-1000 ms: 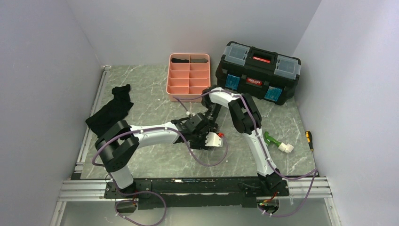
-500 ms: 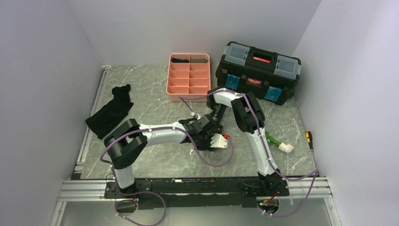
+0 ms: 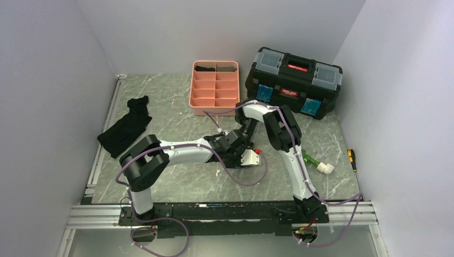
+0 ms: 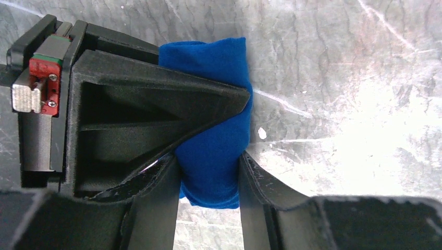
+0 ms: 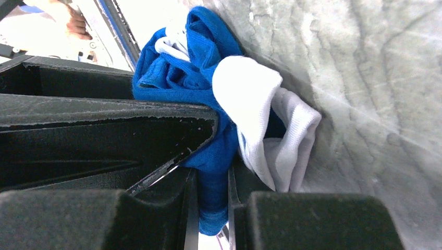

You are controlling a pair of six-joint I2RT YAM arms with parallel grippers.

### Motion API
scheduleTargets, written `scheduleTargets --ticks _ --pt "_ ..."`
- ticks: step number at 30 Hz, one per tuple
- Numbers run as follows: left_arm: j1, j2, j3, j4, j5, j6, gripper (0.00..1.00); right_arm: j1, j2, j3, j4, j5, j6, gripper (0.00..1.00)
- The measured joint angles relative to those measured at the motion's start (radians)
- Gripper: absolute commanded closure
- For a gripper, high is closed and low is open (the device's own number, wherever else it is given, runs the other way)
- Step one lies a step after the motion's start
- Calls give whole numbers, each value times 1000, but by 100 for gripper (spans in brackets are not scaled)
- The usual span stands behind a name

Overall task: Roll the underwear
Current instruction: Roll the underwear to the center of the board.

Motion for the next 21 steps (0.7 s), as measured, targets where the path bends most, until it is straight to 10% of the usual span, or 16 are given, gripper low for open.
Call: scheduleTargets --ticks 8,21 --pt "7 11 6 14 31 -65 100 0 -13 -5 1 33 6 82" --pt "44 19 -16 85 149 -101 100 -42 -117 -22 68 70 49 47"
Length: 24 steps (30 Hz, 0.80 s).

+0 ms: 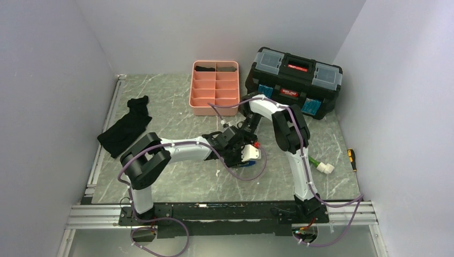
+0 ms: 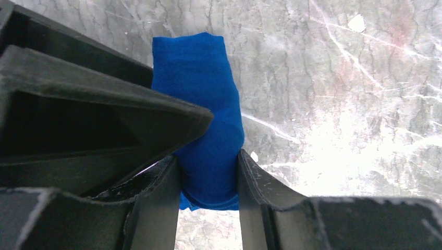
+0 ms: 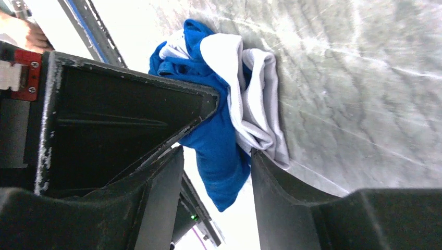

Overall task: Roll the underwear
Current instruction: Roll the underwear to the center of the board.

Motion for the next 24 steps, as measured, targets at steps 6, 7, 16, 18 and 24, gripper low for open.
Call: scheduleTargets --ticks 6,7,16,18,24 --pt "4 6 0 15 20 2 100 -31 -12 2 43 -6 -7 46" --pt "6 7 0 17 25 2 100 -39 -13 2 45 -7 -7 46" --pt "69 43 44 -21 158 -5 100 -171 -115 -39 151 -8 10 46" --pt "92 61 65 -40 204 -14 100 -204 -171 -80 184 -10 26 47" --pt "174 131 141 -114 385 -40 100 -280 -344 -204 306 -17 88 47"
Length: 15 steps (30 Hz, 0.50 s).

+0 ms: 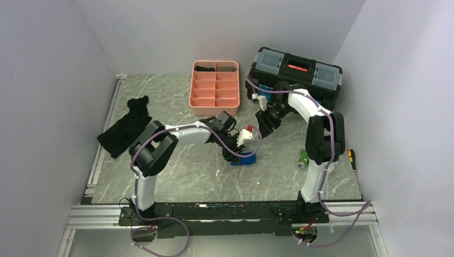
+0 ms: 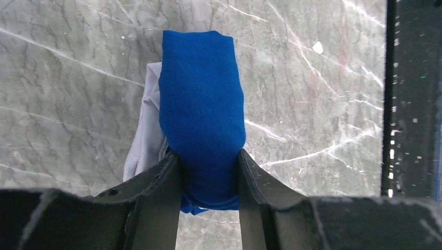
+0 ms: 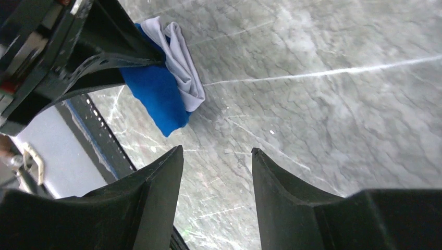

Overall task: Roll the underwear
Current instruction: Roll the underwear to the center of the board.

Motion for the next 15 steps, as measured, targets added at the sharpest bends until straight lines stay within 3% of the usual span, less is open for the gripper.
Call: scheduleTargets --ticks 15 --pt "164 256 255 -265 396 -71 100 -26 -359 -315 315 -25 82 44"
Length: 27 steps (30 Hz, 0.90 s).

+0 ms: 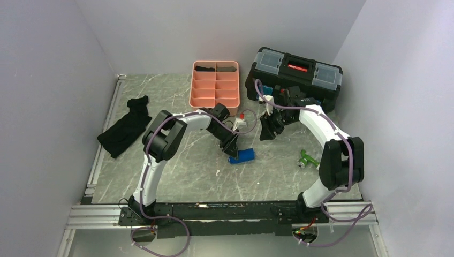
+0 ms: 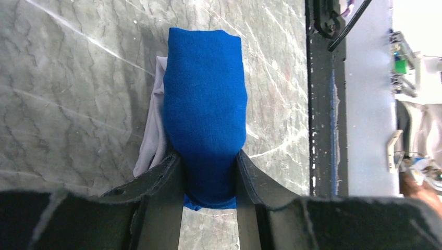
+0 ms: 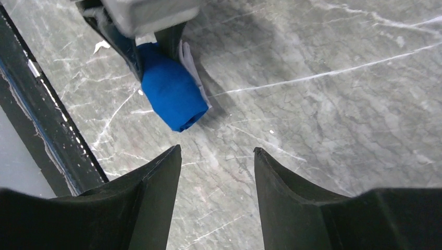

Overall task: Roll the underwear
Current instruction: Roll the underwear to the center of the board.

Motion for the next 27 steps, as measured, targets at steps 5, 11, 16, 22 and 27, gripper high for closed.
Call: scheduleTargets --ticks 5,11,16,22,27 --pt "21 46 48 -67 46 -22 100 16 -72 -94 48 6 -15 44" --pt "38 82 85 -127 72 -45 100 121 -173 -157 95 69 -31 43" --pt "45 113 120 -166 97 -64 100 256 -230 -218 150 167 -43 41" --pt "52 137 147 -206 109 -75 100 375 -238 -260 195 284 -60 40" --pt "59 156 164 -238 127 -76 100 445 -233 -264 224 358 -77 40"
